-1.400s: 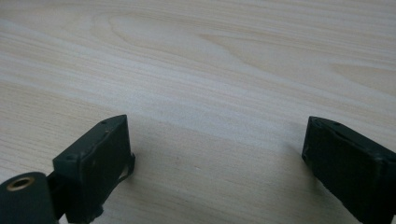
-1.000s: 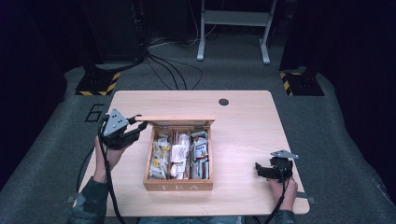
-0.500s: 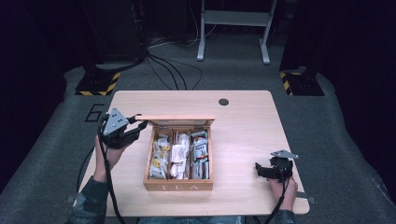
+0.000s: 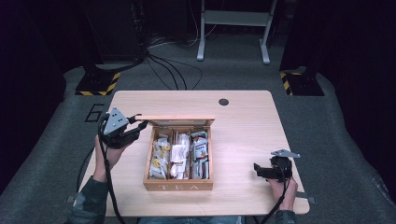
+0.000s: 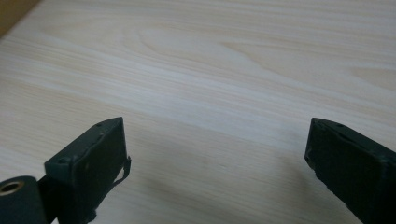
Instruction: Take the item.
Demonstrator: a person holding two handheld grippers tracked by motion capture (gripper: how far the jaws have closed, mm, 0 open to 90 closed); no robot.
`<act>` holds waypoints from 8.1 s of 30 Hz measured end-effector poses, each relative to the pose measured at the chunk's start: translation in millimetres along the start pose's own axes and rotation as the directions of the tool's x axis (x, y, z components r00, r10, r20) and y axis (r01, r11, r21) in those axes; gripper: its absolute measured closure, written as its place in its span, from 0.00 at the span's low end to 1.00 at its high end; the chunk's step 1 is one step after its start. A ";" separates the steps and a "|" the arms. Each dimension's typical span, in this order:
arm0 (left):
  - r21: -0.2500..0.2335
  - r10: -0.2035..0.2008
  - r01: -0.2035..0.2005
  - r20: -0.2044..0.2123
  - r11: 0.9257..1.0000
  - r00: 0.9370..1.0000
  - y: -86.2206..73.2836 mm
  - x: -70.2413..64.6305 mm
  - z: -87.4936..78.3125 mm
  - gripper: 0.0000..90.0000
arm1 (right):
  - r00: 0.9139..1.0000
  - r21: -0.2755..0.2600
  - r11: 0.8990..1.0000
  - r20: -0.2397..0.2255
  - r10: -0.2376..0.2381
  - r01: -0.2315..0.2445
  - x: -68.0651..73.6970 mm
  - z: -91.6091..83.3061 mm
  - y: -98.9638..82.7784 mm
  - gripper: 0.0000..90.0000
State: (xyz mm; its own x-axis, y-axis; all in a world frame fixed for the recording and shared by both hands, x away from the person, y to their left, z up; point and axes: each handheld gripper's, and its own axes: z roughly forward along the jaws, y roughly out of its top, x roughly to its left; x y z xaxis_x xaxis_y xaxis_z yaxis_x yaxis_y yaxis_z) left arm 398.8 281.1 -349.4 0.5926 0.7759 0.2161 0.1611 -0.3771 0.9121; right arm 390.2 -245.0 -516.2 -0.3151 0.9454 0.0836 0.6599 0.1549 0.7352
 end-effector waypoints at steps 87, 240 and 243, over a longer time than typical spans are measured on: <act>-0.005 -0.005 0.005 -0.004 1.000 1.000 -0.9 -1.5 -0.2 0.71 | 0.734 -0.037 0.848 -0.481 -0.479 0.528 263.8 36.6 100.4 0.31; 0.009 0.006 -0.006 -0.007 1.000 1.000 -0.6 -3.6 -1.8 0.71 | 0.999 -0.065 0.997 0.037 -0.034 0.037 16.3 17.6 62.5 1.00; 0.009 0.006 -0.006 -0.007 1.000 1.000 -0.6 -3.6 -1.8 0.71 | 0.999 -0.060 0.998 0.045 -0.023 0.026 12.1 22.6 60.1 1.00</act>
State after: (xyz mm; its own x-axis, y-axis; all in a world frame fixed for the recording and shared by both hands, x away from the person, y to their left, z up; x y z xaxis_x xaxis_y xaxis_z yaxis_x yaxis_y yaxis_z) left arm 395.1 279.5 -350.0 0.5881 0.7771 0.2241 0.1645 -0.3862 0.9076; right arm 441.4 -217.8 -486.2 -0.2994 0.9534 0.0365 0.6091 0.1616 0.7764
